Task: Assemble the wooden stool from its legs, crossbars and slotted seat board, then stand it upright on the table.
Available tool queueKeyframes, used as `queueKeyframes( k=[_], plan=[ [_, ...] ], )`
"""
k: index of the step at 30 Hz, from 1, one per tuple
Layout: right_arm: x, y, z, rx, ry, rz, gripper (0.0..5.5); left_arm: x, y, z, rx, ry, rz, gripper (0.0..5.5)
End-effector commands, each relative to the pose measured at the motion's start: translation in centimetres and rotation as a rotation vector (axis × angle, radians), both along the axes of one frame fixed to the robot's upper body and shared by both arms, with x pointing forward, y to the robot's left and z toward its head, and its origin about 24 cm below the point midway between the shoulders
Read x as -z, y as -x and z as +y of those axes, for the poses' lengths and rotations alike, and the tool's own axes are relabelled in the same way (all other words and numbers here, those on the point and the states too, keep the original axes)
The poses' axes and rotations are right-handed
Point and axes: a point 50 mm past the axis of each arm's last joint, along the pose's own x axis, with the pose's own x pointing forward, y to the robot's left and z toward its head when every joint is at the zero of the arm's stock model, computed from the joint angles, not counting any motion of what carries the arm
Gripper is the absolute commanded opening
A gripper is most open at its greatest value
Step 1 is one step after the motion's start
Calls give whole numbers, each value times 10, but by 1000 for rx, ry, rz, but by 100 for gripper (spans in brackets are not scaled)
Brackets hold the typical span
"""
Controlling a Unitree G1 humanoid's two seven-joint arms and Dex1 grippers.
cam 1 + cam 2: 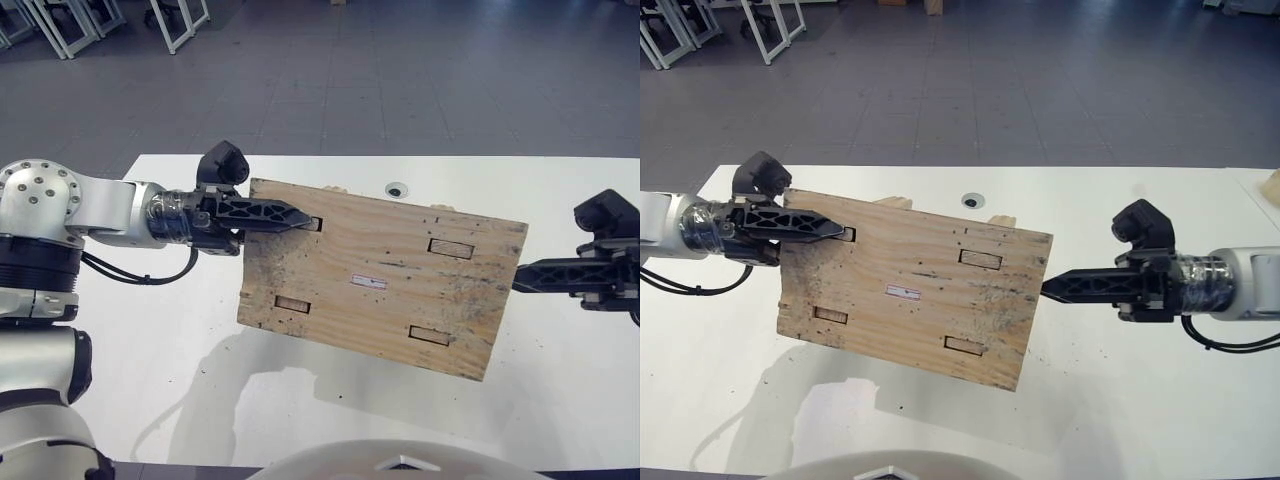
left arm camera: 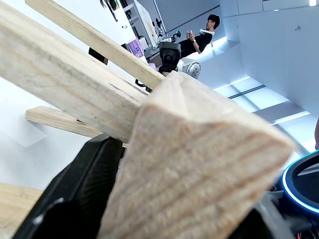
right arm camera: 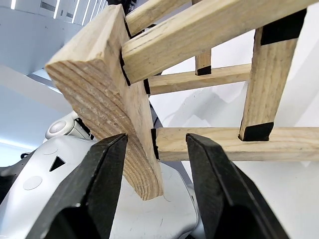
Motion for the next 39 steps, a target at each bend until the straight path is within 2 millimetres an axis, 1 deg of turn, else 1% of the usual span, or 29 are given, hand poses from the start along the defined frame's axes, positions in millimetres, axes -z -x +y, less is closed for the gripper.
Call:
queueKeyframes(
  k=[1, 4, 10, 16, 21, 25, 30, 32, 34, 35, 36, 37, 39],
  plan=[
    [-6, 4, 13, -69, -1, -30, 215, -3, -1, -2, -5, -26, -24, 234],
    [-10, 9, 14, -105, 2, -31, 215, 0, -1, -2, -10, -32, -22, 234],
    [-17, 11, 15, -130, 7, -42, 215, 1, -1, -3, -12, -44, -24, 234],
    [-26, 15, 22, -207, -16, -76, 215, 1, -1, -3, -16, -57, -19, 234],
    [-30, 11, 27, -225, -34, -98, 215, 4, -1, -4, -19, -64, -15, 234],
    [-40, 11, 25, -245, -46, -107, 215, 8, -2, -4, -28, -78, -7, 234],
    [-42, 7, 26, -251, -63, -109, 215, 18, -12, -4, -116, -139, 18, 234],
    [-41, 2, 27, -242, -86, -108, 215, 20, -16, -4, -141, -145, 28, 234],
    [-32, -4, 30, -229, -111, -91, 215, 20, -19, -4, -150, -146, 32, 234],
    [-17, -12, 33, -189, -151, -61, 215, 19, -21, -6, -154, -145, 30, 234],
    [-7, -19, 35, -146, -185, -52, 215, 18, -22, -7, -159, -144, 28, 234],
    [-1, -28, 36, -102, -225, -45, 215, 18, -24, -8, -166, -144, 26, 234],
    [3, -47, 34, -22, -288, -13, 215, 17, -28, -9, -188, -141, 26, 234]
  ],
)
